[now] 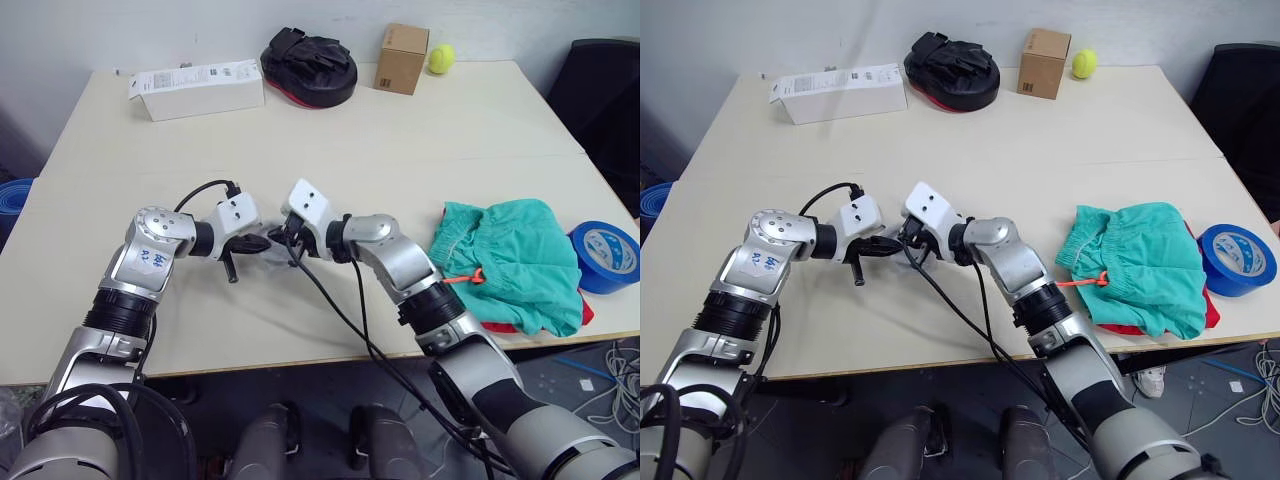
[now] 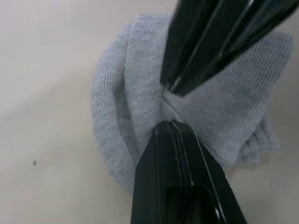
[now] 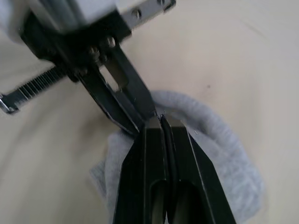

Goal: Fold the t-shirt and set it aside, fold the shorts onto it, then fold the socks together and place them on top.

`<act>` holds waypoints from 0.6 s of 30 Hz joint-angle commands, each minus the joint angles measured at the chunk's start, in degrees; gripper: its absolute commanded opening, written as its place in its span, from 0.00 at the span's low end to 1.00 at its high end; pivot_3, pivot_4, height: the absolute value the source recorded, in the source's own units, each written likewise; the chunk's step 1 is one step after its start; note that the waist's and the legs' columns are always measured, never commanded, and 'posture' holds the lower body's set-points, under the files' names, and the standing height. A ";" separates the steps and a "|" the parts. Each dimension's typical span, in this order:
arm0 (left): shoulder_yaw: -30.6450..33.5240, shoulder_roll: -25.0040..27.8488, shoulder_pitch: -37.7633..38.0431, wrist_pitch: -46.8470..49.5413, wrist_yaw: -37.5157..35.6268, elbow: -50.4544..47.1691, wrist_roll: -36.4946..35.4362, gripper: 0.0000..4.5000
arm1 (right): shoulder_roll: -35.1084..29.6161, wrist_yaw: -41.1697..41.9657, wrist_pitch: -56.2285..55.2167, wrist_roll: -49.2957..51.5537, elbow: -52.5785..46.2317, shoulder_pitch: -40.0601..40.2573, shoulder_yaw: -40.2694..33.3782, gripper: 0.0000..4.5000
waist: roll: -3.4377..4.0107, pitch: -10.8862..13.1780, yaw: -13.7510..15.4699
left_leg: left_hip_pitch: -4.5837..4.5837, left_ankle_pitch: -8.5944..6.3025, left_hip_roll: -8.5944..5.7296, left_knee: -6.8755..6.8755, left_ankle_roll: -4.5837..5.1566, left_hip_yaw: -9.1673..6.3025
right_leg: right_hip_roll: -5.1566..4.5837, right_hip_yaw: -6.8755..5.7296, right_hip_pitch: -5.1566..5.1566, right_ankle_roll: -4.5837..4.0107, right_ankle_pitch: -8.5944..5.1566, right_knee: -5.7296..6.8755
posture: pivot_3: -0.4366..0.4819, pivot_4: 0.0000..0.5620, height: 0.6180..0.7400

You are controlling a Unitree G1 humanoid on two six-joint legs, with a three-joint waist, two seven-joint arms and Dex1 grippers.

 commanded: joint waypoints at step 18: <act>0.07 0.18 1.05 1.39 0.14 -1.72 -0.59 0.00 | -5.54 -1.54 3.20 4.99 4.62 -0.75 -10.99 0.01 | 0.01 0.00 -0.04 | -0.01 0.03 0.01 -0.03 -0.07 -0.02 | -0.01 0.02 0.00 0.00 0.00 -0.05 | 0.48 0.27 1.00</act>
